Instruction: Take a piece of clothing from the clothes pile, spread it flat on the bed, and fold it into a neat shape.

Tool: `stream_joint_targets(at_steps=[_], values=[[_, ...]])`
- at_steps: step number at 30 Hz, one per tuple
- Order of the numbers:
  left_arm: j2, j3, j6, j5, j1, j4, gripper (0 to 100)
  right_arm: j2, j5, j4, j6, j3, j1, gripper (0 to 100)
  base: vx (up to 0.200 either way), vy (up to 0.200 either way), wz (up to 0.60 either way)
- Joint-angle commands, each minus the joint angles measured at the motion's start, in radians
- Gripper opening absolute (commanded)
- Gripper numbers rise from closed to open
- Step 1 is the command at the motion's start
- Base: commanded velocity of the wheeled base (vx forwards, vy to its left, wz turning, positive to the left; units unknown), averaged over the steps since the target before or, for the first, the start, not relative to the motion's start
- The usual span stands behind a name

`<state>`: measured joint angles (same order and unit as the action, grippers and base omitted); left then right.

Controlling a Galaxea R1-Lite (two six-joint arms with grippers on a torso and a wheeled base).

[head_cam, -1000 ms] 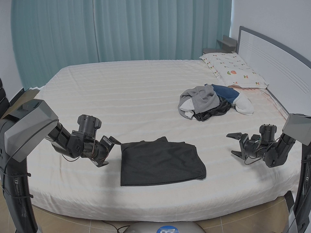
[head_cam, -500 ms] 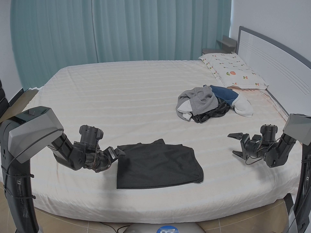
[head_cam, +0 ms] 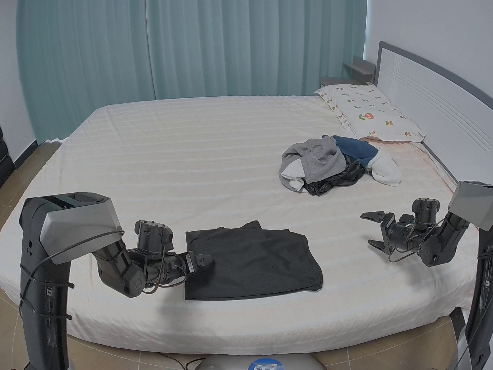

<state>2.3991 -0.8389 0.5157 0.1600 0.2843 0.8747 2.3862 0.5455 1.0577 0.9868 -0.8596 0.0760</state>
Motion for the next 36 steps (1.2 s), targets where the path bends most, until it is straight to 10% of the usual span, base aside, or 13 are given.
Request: stream_joint_targets(at_steps=[1,27,28,36], values=[[0.038,-0.022,0.013,0.006,0.004,0.001,100,0.004,0.001,0.001,-0.002,-0.003,-0.001,100,0.0,0.0,0.0],[0.046,-0.019,0.138,0.01,0.012,0.133,100,0.011,0.001,0.001,-0.02,-0.003,-0.007,100,0.0,0.0,0.0],[0.046,-0.019,0.138,0.01,0.012,0.133,0,0.013,0.001,0.001,-0.02,-0.003,-0.007,100,0.0,0.0,0.0],[0.046,-0.003,0.132,0.007,0.012,0.139,0,0.011,0.001,0.001,-0.02,-0.003,-0.007,100,0.0,0.0,0.0]])
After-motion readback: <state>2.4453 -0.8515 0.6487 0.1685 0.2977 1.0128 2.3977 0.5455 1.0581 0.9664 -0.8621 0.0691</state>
